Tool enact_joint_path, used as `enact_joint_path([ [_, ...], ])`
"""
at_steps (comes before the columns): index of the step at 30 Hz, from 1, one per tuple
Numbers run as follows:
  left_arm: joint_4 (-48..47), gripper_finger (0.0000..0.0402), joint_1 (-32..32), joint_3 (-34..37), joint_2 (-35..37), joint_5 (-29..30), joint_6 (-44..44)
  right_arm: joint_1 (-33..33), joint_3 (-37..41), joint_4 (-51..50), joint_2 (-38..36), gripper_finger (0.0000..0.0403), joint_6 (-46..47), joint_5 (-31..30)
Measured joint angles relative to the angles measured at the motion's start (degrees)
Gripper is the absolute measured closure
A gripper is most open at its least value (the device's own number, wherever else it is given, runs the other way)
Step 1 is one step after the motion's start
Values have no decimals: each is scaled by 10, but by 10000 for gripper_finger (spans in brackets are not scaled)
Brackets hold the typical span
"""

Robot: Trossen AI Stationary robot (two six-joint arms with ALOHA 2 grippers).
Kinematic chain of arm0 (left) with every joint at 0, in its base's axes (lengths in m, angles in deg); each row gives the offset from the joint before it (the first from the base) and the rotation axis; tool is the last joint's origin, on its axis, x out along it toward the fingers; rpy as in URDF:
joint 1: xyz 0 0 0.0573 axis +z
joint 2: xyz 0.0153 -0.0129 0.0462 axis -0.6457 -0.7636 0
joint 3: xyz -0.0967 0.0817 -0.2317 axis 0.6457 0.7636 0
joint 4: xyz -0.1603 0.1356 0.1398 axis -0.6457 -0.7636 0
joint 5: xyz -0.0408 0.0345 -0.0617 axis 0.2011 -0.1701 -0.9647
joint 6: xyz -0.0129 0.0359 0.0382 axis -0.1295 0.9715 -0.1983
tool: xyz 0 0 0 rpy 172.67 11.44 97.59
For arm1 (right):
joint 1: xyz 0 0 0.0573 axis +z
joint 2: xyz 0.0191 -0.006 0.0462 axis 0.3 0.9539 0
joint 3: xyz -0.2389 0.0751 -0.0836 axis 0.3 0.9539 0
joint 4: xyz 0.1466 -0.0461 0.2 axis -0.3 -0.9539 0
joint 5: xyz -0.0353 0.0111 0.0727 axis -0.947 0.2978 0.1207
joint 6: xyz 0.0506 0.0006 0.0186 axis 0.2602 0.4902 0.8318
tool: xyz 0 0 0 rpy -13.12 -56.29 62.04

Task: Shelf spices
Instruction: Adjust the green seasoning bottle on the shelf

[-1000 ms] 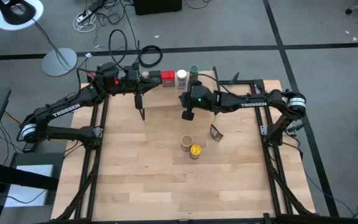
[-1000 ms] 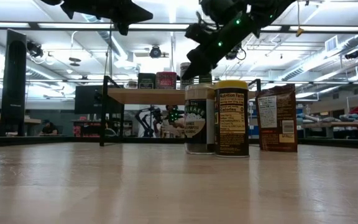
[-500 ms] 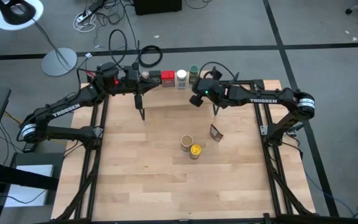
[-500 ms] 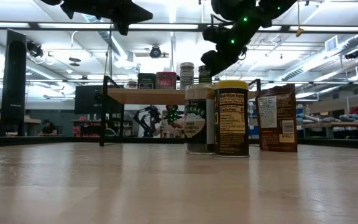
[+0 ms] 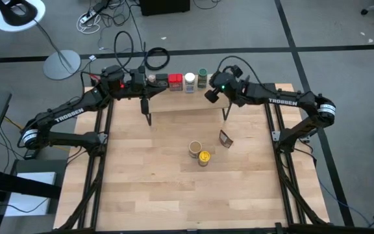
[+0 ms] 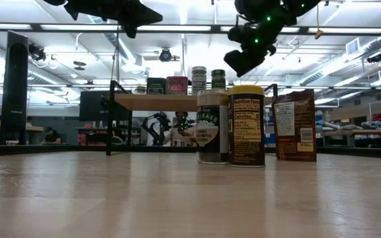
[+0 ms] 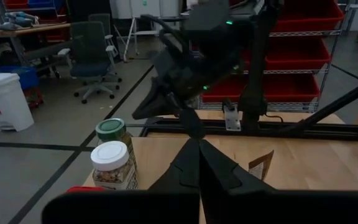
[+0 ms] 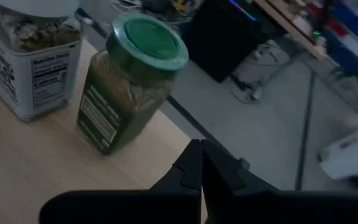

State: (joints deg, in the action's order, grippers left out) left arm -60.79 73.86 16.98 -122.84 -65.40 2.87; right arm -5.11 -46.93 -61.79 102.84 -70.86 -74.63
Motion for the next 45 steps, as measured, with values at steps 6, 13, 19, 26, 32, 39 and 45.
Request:
enact_joint_path([
  [6, -1, 401, 0, 0, 0, 0, -2, -71, 0, 60, 3, 403, -48, 105],
  [13, -1, 401, 0, 0, 0, 0, -8, -148, 0, 81, 12, 403, -47, 230],
  [19, -1, 401, 0, 0, 0, 0, -12, -177, 0, 107, 27, 403, -63, 314],
  [26, 0, 401, -1, 0, 0, -2, -13, -186, 0, 149, 42, 403, -69, 372],
  [32, -1, 401, -1, 0, 0, -4, -14, -189, 0, 158, 50, 403, -72, 410],
  [39, -1, 401, -1, 0, 0, -5, -14, -190, 0, 151, 55, 403, -76, 444],
  [45, -2, 401, -1, 0, 0, -5, -14, -188, 0, 146, 55, 403, -82, 457],
])
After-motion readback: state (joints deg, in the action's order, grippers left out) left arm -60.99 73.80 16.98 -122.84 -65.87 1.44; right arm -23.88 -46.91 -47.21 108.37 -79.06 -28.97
